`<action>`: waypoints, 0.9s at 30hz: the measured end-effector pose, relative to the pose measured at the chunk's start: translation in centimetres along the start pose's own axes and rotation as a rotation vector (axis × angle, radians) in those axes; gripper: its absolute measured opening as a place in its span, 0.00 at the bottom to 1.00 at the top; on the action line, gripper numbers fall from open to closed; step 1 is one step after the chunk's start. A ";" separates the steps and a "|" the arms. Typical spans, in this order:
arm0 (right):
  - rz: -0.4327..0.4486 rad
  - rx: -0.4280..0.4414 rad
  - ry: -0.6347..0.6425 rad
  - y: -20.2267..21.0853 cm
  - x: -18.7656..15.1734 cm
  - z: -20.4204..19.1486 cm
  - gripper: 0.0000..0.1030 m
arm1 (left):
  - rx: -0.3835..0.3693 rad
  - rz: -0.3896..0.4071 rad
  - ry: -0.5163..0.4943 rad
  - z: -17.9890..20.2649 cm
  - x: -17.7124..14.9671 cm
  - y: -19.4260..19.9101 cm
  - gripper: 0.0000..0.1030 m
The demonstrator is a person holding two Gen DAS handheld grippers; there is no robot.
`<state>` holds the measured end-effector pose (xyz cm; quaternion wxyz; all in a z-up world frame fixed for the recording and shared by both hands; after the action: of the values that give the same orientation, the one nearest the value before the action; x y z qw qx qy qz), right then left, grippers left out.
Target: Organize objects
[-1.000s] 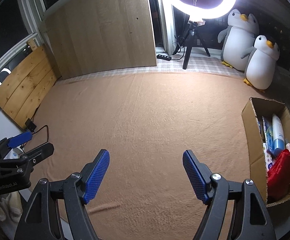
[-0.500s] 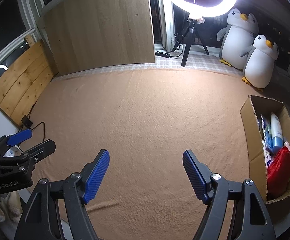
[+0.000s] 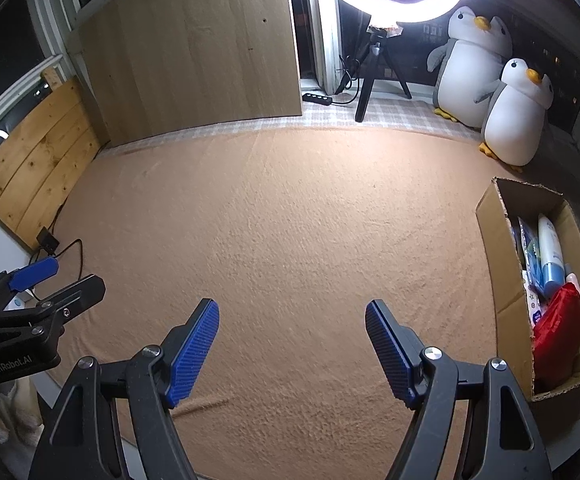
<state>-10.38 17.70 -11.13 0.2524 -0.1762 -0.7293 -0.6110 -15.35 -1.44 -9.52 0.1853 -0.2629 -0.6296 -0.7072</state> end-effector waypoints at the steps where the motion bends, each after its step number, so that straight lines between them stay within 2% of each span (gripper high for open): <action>1: 0.003 -0.002 -0.001 0.1 0.0 0.1 0.70 | 0.000 0.000 0.000 0.0 0.0 0.0 0.96; 27: 0.011 -0.031 -0.020 0.5 0.1 1.6 0.70 | 0.011 -0.009 -0.018 0.7 0.0 -0.3 0.96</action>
<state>-10.41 19.37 -10.86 0.2457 -0.1900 -0.7214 -0.6189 -15.42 -0.69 -9.76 0.1775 -0.2655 -0.6362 -0.7023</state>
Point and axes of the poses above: each gripper's, at about its wrist camera, not at the fingertips, and y roughly against the way its jaws point, z to its right, x to its top, the point moved 7 cm from there along -y, roughly the way its jaws point, and after that the axes turned 3 degrees about z, right-handed, at the moved point
